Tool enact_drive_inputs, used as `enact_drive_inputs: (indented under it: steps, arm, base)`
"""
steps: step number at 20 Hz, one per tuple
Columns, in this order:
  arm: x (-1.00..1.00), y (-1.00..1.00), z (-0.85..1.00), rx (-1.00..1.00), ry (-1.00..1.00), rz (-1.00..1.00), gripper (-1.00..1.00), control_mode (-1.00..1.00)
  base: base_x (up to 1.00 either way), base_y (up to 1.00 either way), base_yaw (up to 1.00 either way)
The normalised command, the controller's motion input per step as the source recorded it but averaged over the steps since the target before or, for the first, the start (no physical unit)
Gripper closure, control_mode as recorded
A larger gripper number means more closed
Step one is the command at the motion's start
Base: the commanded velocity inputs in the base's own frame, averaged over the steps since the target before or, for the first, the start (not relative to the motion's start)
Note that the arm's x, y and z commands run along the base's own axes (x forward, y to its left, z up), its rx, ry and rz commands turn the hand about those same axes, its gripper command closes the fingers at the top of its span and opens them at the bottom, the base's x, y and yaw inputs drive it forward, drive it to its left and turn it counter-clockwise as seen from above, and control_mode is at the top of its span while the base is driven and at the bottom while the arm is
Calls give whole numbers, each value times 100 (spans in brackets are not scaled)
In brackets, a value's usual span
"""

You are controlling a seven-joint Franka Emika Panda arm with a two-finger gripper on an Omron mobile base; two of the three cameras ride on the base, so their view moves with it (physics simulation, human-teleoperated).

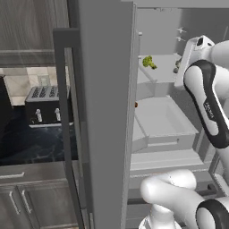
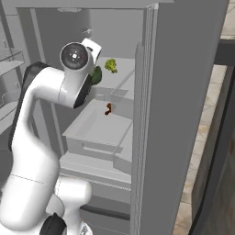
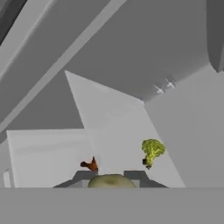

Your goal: Transport the fish and broccoli to the fridge. Place the fish on the rack containing meat and place the broccoli on the rack containing the vegetable, ensuring meats and vegetables are on different racks.

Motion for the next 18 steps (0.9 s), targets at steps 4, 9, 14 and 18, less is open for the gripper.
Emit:
enact_drive_inputs:
  steps: [4,9,14,18]
  arm:
    - [46,-4,-1,0,0,4,100,-100]
    - [56,0,-5,0,1,1,100,-100]
    - [62,0,-5,0,6,0,100,-100]
    - [59,-2,-14,0,4,0,100,-100]
  base:
    - [0,0,0]
    - [0,0,0]
    - [0,0,0]
    - [0,0,0]
